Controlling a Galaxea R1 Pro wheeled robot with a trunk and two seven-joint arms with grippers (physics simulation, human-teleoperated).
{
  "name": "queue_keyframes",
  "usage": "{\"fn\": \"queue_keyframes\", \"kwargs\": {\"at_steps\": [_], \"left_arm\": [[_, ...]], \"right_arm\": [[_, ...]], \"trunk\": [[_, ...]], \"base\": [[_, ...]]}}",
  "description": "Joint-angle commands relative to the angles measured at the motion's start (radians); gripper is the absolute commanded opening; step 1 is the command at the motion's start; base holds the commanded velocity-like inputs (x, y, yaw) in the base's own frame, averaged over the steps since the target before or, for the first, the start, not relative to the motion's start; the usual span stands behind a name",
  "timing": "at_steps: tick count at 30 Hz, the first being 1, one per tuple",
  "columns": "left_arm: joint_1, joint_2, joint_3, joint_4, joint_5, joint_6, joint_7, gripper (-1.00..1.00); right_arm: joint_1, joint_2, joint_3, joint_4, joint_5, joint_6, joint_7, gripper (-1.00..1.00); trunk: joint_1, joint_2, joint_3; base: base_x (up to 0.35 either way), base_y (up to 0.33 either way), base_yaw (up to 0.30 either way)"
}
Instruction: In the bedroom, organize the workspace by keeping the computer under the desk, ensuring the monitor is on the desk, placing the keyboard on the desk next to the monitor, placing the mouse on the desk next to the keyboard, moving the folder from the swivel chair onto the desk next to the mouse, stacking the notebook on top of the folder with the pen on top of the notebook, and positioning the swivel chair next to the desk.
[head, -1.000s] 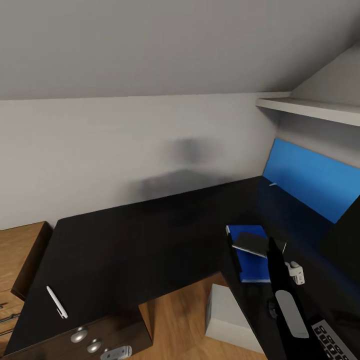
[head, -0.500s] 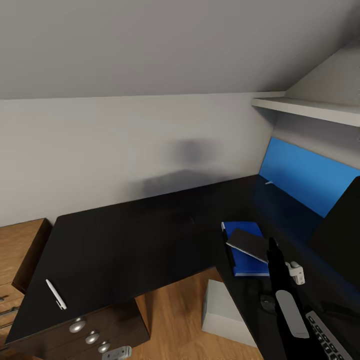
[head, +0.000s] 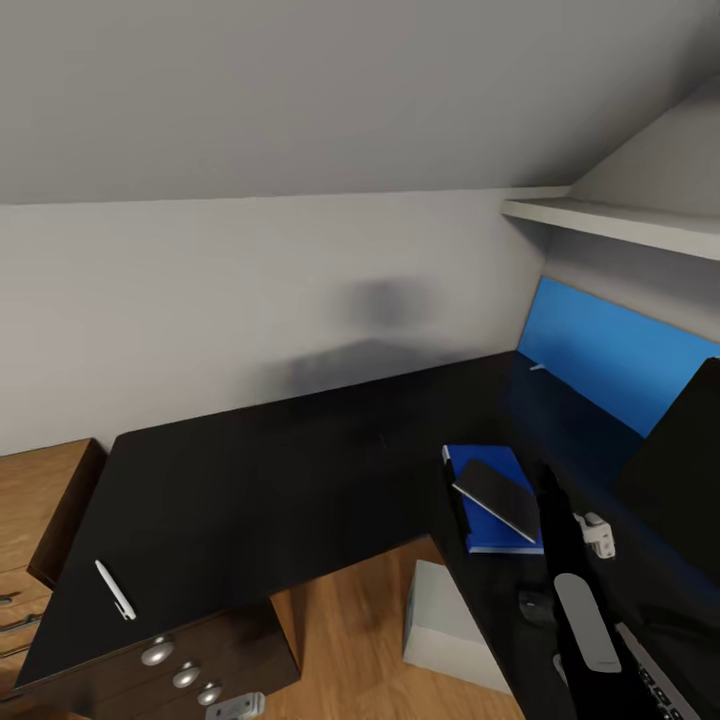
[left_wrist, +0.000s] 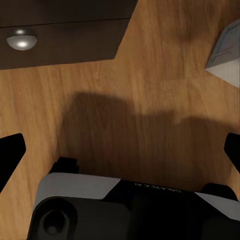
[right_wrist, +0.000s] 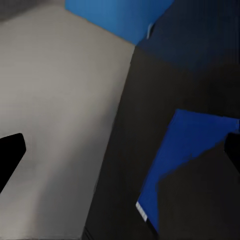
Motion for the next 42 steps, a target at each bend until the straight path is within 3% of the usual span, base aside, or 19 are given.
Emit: {"fn": "queue_keyframes", "kwargs": {"at_steps": [1,3,7,9,10,14,18,22,27,30,32,36,42], "left_arm": [[0.0,0.001,-0.004,-0.003,0.011,0.002,0.01,1.0],[0.0,0.002,-0.004,-0.001,0.011,0.002,0.01,1.0],[0.0,0.002,-0.004,0.009,0.011,0.001,0.01,1.0],[0.0,0.002,-0.004,0.011,0.01,0.001,0.011,1.0],[0.0,0.001,-0.004,0.012,0.009,0.001,0.011,1.0],[0.0,0.0,-0.004,0.013,0.009,0.001,0.011,1.0],[0.0,0.0,-0.004,0.013,0.008,0.001,0.01,1.0],[0.0,0.001,-0.004,0.013,0.008,0.001,0.01,1.0],[0.0,0.002,-0.004,0.013,0.007,0.001,0.01,1.0],[0.0,0.002,-0.004,0.013,0.006,0.001,0.01,1.0],[0.0,0.002,-0.003,0.013,0.006,0.001,0.01,1.0],[0.0,0.002,-0.003,0.013,0.006,0.001,0.01,1.0],[0.0,0.002,-0.002,0.013,0.006,0.001,0.01,1.0]], "right_arm": [[0.0,0.002,0.007,-0.013,0.014,0.005,0.001,1.0],[0.001,0.004,0.025,-0.038,0.081,0.06,-0.051,1.0],[0.001,0.002,0.035,-0.103,0.11,0.281,-0.178,1.0],[0.002,-0.005,0.04,-0.177,0.139,0.514,-0.28,1.0],[0.002,-0.006,0.047,-0.247,0.184,0.683,-0.382,1.0],[0.002,-0.005,0.098,-0.374,0.275,0.89,-0.607,1.0],[0.003,-0.002,0.136,-0.413,0.296,0.939,-0.666,1.0],[0.003,0.002,0.141,-0.42,0.298,0.948,-0.673,1.0],[0.003,0.004,0.159,-0.421,0.301,0.947,-0.675,1.0],[0.003,0.0,0.301,-0.417,0.321,0.944,-0.68,1.0],[0.003,0.0,0.373,-0.414,0.352,0.942,-0.686,1.0],[0.003,0.003,0.435,-0.388,0.421,0.935,-0.696,1.0],[0.003,0.003,0.554,-0.377,0.469,0.914,-0.716,1.0]], "trunk": [[-0.004,0.007,0.002],[-0.011,0.021,0.009],[-0.027,0.049,0.021],[-0.034,0.063,0.027],[-0.038,0.07,0.031],[-0.054,0.098,0.043],[-0.069,0.126,0.056],[-0.084,0.154,0.068],[-0.084,0.154,0.068],[-0.084,0.154,0.067],[-0.084,0.154,0.066],[-0.084,0.154,0.062],[-0.084,0.154,0.057]], "base": [[0.0,0.0,0.0],[0.0,0.0,0.0],[0.0,0.0,0.0],[0.0,0.0,0.0],[0.0,0.0,0.0],[0.0,0.0,0.0],[0.0,0.0,0.0],[0.0,0.0,0.0],[0.0,0.0,0.121],[0.0,0.0,0.245],[0.0,0.0,0.252],[0.0,0.0,0.252],[0.0,0.0,0.251]]}}
